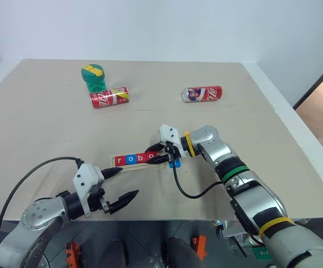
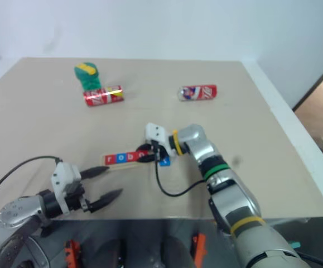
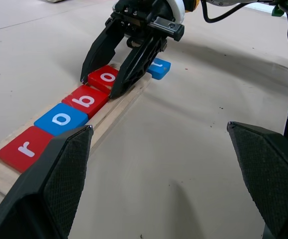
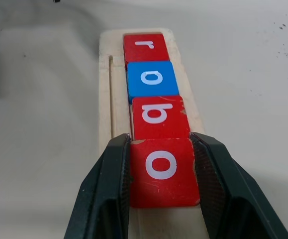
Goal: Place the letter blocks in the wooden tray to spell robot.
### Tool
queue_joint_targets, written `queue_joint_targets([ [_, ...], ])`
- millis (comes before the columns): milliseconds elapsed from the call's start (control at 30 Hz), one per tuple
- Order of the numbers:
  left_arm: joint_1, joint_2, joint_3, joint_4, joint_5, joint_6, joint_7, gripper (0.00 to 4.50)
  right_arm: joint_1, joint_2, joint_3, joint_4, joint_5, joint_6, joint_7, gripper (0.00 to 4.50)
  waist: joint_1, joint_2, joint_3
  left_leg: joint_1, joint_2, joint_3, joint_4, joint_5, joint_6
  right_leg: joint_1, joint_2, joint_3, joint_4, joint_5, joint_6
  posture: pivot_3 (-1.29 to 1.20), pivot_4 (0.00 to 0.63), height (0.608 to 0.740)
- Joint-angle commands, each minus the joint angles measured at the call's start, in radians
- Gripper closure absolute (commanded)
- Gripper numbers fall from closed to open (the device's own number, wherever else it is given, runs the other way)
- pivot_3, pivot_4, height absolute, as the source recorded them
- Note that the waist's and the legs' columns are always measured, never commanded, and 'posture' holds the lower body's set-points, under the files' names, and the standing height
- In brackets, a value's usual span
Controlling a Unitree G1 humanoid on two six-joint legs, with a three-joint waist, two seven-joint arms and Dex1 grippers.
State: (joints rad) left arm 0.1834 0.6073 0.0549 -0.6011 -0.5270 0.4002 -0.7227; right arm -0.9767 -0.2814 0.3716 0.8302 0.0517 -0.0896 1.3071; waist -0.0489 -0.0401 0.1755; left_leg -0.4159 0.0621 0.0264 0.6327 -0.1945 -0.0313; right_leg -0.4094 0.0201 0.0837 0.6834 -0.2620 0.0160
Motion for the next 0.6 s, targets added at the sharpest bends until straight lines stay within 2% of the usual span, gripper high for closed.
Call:
queue_joint_targets([
  [33,-0.01,0.005,0.009,-0.027,0.002,-0.012,-0.002,0.0,-0.032,0.019,-0.034,0.026,-0.009,-0.033,-0.011,2.78,0.0,0.0,0.0,0.0,0.0,0.0,0.0,0.0,0.0,0.0,0.0,0.0,0.0,0.0,0.0,0.0,0.15,0.74],
  [600,0.004,0.005,0.006,-0.037,0.006,-0.01,-0.002,0.0,-0.031,0.033,-0.061,0.042,-0.014,-0.033,-0.001,2.78,0.0,0.001,0.001,0.0,0.0,0.0,0.0,0.0,0.0,0.0,0.0,0.0,0.0,0.0,0.0,0.0,0.15,0.74],
])
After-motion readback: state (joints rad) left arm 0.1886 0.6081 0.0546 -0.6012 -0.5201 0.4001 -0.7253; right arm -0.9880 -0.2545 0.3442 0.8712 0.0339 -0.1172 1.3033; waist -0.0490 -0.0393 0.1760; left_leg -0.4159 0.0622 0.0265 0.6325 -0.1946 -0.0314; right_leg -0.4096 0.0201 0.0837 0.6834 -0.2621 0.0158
